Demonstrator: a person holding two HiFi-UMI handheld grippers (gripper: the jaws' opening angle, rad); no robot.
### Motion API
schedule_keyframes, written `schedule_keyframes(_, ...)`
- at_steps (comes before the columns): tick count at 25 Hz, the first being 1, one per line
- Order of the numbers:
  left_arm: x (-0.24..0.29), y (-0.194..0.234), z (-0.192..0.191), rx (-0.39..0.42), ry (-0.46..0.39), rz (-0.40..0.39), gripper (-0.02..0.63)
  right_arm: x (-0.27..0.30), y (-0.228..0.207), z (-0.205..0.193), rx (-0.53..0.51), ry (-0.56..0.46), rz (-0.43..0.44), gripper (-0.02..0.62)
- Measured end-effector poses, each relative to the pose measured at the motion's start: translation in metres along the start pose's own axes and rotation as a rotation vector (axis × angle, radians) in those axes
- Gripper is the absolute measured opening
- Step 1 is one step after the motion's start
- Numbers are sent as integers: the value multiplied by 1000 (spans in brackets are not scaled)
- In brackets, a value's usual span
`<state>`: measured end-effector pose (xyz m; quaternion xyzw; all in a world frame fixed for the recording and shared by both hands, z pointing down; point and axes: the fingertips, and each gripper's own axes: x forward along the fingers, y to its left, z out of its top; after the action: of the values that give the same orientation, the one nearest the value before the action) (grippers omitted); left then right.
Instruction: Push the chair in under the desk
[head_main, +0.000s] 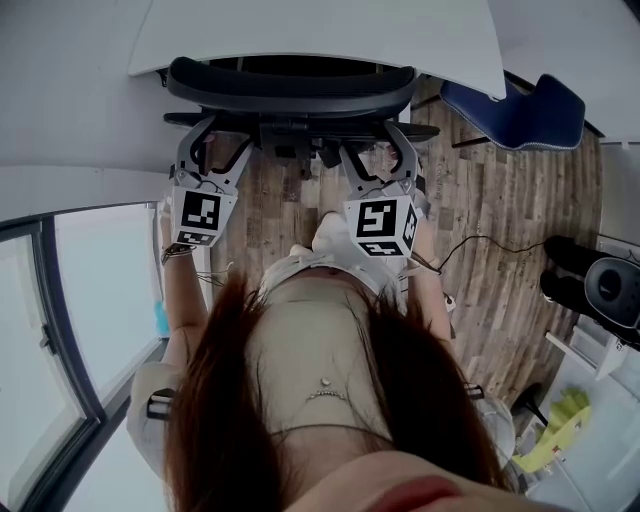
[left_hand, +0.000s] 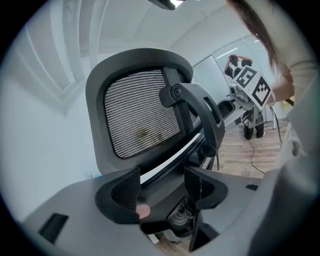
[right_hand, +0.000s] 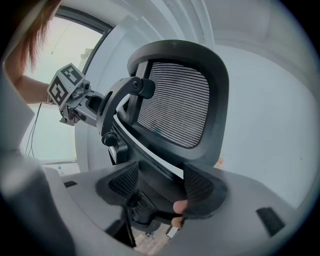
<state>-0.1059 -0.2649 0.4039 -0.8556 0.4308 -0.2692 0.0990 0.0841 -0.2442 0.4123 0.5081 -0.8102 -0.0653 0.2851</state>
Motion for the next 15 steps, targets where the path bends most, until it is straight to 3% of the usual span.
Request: schedule_keyframes(15, 14, 13, 2, -8, 3, 17, 272, 19, -10, 6, -8, -20, 15, 281)
